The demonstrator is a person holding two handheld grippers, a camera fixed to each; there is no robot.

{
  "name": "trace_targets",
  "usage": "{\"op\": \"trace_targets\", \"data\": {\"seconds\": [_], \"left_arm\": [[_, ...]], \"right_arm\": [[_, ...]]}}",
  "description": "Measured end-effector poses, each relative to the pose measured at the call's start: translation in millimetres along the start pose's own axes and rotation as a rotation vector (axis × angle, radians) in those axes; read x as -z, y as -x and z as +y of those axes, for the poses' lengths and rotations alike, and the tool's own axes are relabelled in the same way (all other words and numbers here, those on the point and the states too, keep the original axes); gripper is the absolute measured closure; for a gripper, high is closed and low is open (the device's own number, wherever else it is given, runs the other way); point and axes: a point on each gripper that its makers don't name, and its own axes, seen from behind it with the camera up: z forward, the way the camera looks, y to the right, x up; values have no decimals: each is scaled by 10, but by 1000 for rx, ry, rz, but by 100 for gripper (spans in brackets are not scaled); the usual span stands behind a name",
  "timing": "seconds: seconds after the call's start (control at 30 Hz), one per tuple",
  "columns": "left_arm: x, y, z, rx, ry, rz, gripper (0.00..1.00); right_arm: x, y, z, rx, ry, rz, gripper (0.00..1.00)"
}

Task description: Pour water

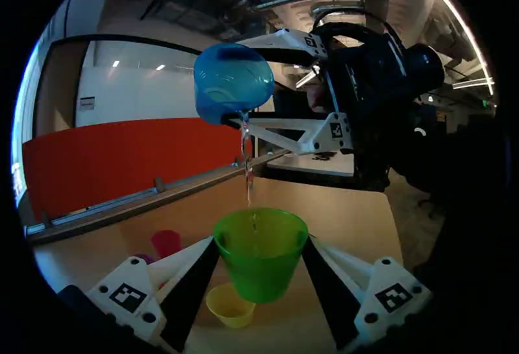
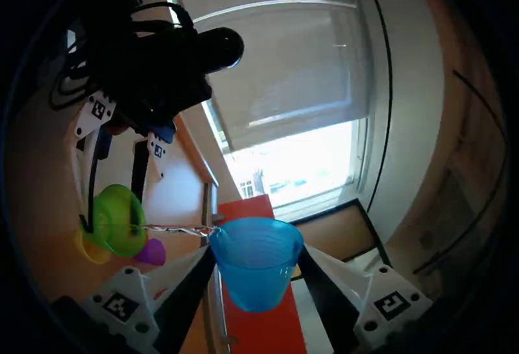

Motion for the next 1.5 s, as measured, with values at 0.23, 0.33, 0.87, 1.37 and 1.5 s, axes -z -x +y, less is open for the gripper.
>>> {"op": "trace_targets", "data": {"seconds": [0.23,0.33,0.87,1.37,1.5], "left_arm": [[-8,8,9,0,2,0,14],[-8,8,6,0,2,1,14],[5,18,-12,4,-1,4,14],[13,-4,-12,2,-3,14,14],[15,-1,-13,2,-3,14,14]], "right_arm": [[-2,-3,19,28,4,-2,10],[-6,1,25,42,5,-4,10],[-25,-1,79,95,13,-6,10],[-42,-14,87,145,10,-4,10],[-51,-20,97,159,12,-3,10]]}}
